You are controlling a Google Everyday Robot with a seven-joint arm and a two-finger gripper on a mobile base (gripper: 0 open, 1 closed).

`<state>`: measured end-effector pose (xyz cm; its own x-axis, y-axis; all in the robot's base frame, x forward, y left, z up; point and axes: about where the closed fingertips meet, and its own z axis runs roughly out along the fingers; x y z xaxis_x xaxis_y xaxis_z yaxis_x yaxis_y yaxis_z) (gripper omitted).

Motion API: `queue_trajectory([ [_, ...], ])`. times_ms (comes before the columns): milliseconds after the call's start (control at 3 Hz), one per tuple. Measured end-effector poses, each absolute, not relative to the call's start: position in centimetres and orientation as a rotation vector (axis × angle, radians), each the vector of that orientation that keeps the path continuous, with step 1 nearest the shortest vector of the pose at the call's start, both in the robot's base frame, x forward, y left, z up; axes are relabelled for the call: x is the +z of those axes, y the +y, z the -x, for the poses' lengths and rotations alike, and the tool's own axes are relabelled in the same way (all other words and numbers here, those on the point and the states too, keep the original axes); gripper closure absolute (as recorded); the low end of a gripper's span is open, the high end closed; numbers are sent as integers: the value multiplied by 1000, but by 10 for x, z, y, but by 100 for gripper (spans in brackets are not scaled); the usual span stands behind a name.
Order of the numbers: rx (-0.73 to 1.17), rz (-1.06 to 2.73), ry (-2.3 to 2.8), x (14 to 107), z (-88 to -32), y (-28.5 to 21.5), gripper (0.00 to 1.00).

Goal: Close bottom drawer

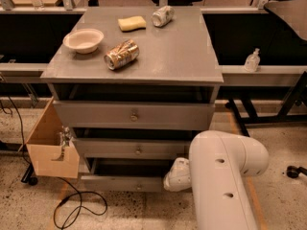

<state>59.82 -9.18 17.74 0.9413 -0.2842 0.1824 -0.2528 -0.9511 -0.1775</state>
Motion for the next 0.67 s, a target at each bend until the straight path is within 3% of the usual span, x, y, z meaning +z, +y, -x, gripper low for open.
queue_trajectory([
  [667, -348, 2940, 394, 177, -607, -94, 100],
])
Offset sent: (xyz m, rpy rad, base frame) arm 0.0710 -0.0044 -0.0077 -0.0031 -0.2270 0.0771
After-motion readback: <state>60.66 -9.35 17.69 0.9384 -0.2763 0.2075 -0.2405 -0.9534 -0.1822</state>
